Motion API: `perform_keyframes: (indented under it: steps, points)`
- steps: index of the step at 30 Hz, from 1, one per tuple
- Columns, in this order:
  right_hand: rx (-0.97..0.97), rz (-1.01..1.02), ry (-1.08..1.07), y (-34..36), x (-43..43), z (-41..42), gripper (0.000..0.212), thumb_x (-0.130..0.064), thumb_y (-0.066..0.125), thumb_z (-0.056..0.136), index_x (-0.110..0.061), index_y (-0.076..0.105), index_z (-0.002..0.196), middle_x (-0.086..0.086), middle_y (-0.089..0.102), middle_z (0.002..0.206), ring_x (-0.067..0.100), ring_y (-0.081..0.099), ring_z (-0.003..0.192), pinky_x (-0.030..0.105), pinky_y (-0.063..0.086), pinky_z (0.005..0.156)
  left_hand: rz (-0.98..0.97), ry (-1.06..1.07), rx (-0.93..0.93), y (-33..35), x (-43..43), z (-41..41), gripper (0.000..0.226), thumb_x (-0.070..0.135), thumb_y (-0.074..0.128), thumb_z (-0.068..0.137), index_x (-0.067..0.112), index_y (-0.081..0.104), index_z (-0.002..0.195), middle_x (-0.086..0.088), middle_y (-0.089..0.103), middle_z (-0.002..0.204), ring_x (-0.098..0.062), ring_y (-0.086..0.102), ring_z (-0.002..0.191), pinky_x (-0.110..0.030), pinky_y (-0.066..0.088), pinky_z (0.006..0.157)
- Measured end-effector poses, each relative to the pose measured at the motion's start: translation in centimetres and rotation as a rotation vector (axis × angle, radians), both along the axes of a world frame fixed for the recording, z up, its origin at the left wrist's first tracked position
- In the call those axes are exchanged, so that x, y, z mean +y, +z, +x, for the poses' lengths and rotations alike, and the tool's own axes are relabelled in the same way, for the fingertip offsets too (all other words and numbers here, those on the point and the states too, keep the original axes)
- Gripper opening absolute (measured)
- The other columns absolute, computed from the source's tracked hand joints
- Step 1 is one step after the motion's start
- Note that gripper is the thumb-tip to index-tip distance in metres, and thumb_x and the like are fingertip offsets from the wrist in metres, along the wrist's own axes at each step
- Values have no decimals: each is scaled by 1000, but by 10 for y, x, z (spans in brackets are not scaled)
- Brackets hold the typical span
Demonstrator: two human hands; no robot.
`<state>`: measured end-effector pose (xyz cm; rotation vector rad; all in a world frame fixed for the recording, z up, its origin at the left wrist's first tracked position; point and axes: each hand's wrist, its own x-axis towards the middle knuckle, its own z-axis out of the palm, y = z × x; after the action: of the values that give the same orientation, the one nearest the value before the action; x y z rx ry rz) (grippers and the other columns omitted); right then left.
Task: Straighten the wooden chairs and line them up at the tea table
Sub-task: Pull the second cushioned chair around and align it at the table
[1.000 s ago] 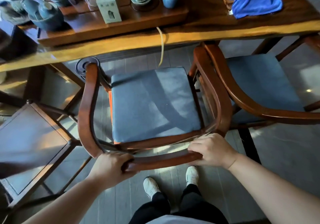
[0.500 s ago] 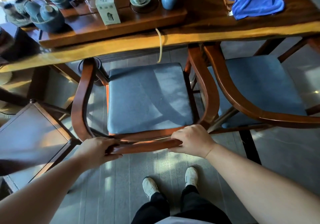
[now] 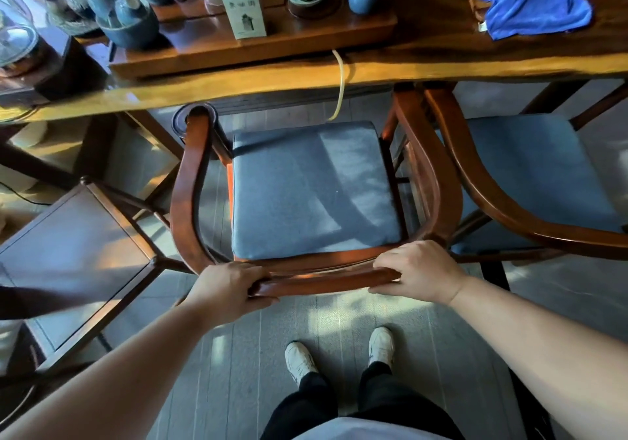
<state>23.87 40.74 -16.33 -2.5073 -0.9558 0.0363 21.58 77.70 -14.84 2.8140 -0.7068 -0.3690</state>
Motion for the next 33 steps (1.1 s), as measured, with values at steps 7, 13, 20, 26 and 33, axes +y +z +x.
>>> perform_keyframes:
  steps: [7,13,20,26,33]
  points:
    - [61,-75,-67,8,12,-8,71,-86,30,76,-28,69,87,-7,73,77,22,68,71,40,55,62,27,-63,-8,5,5,1,52,74,48,73,33,67,99,9,71,80,-21,67,67,-25,42,52]
    - [65,-111,-93,6,28,-25,61,-80,42,75,-27,70,88,-8,73,79,21,69,72,39,55,61,58,-48,56,11,15,-6,44,66,61,77,32,65,105,8,70,88,-22,66,77,-27,40,57]
    - [312,-263,-106,35,33,-25,58,-77,52,74,-31,61,108,-13,67,104,13,62,96,35,52,77,4,68,120,13,10,-13,45,57,66,75,29,61,110,5,69,94,-23,65,86,-31,48,66]
    - [288,-401,21,61,47,-19,82,-82,51,74,-29,43,136,-13,54,135,12,48,123,36,39,100,-17,-25,21,27,-7,-24,74,73,47,76,22,52,129,-1,65,119,-25,59,111,-40,49,91]
    - [167,-237,152,77,100,10,74,-73,39,82,-21,54,132,3,60,131,25,56,118,43,44,97,155,161,-112,69,-12,-31,81,74,44,79,18,45,138,-8,57,135,-33,49,125,-48,39,105]
